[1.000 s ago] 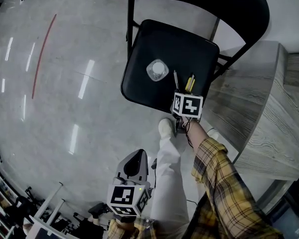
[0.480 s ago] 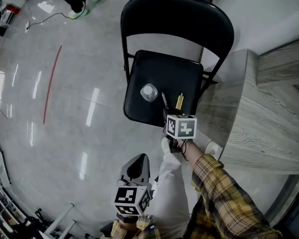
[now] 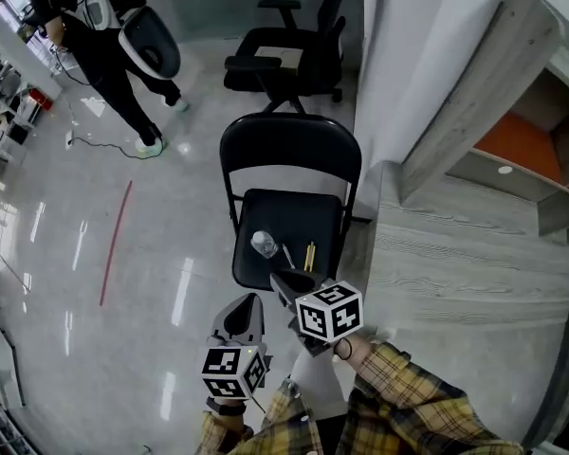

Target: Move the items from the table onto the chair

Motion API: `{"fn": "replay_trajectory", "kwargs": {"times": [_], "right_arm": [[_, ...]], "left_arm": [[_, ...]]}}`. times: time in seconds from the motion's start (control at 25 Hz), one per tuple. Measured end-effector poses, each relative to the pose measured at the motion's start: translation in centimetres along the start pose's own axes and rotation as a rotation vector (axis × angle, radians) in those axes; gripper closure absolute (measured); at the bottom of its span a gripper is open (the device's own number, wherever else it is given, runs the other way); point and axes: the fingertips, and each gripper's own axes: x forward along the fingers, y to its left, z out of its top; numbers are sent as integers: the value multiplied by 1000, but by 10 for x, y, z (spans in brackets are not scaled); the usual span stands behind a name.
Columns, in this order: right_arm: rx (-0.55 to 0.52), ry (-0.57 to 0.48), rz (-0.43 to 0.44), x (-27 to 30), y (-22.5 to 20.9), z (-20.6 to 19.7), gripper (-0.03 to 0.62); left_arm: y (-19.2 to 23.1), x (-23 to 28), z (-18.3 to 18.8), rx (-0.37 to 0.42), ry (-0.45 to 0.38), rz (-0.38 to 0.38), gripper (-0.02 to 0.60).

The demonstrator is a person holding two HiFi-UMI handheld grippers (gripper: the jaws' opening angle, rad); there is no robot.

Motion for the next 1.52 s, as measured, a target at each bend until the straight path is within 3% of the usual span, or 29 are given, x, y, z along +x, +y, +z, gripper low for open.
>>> {"fn": "replay_trajectory", "kwargs": {"times": [0.2, 0.4, 0.6, 0.96, 1.2, 1.52], "right_arm": [[-144, -150, 71, -111, 50, 57, 571], [-294, -271, 15, -232, 41, 93, 576], [-347, -359, -105, -346, -12, 102, 576], [-208, -497, -337, -523, -137, 82, 576], [-199, -512, -440, -587, -178, 63, 576], [-161, -540, -475, -605, -193, 52, 577]], "left_arm": [[-71, -14, 59, 29, -97, -92, 577], [-171, -9, 96, 105, -148, -223, 577], [-276, 9, 107, 170, -168, -326, 577], [-448, 42, 85, 239, -145, -469, 577], [-504, 50, 67, 253, -128, -498, 577], [-525, 56, 64, 288, -113, -517, 577]]}}
